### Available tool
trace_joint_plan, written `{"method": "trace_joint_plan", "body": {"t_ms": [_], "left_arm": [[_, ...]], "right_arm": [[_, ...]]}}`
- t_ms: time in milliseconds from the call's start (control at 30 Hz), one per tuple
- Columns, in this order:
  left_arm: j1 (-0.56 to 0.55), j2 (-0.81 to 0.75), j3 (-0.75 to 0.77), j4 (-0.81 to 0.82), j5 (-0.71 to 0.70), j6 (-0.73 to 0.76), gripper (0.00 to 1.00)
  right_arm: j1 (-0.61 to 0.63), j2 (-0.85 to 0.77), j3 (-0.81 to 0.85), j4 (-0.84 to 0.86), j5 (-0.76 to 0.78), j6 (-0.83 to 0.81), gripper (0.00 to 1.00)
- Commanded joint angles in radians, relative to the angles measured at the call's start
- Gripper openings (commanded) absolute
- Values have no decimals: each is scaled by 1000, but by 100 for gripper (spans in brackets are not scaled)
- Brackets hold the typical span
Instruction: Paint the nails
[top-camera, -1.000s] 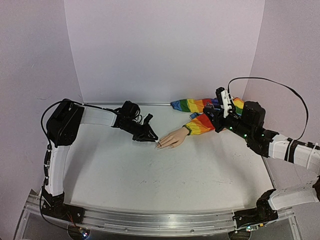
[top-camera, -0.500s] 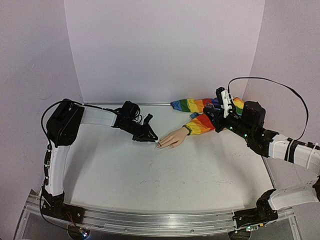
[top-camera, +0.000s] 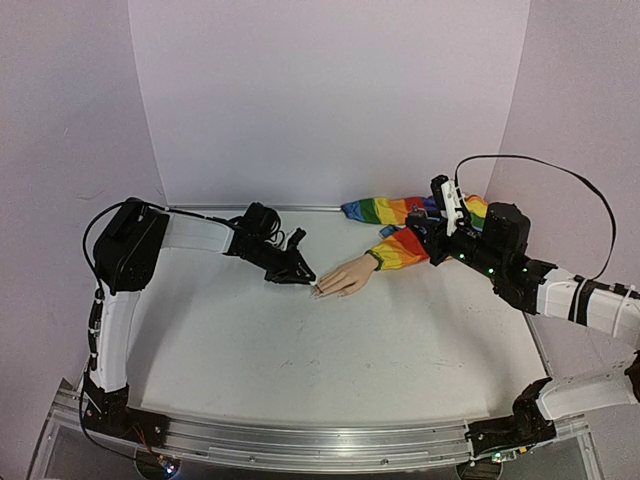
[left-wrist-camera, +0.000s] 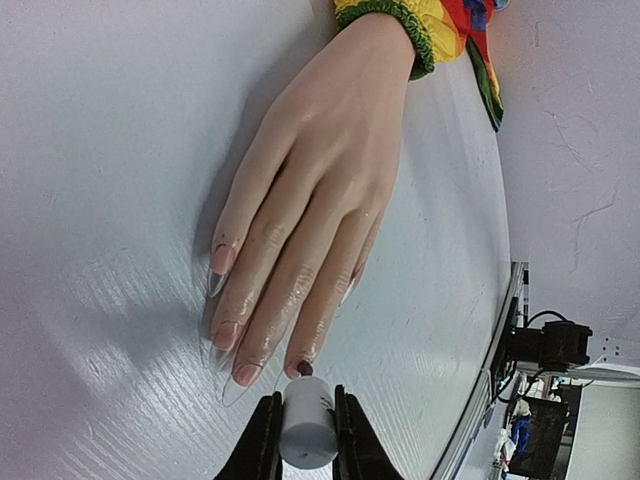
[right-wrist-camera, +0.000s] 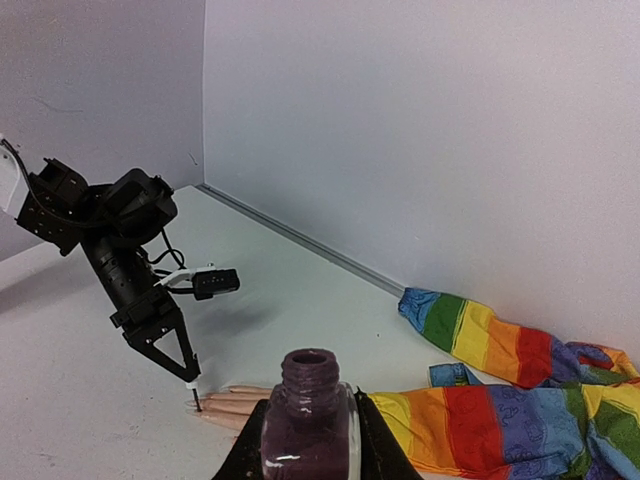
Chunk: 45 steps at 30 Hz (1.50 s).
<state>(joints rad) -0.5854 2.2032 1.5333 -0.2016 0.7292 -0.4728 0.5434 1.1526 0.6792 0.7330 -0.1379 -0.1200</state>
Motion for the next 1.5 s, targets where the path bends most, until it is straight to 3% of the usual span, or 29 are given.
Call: {"method": "trace_joint_plan", "body": {"t_ms": [0,1467], "left_arm": [[4,6,26,-3,-22,24,0],[-14,-26,-10,-25,-55,46,0]], "right_arm": [[-8,-4,3,83,-12,9,0],[-14,6,2,94,-29,14,0]]}}
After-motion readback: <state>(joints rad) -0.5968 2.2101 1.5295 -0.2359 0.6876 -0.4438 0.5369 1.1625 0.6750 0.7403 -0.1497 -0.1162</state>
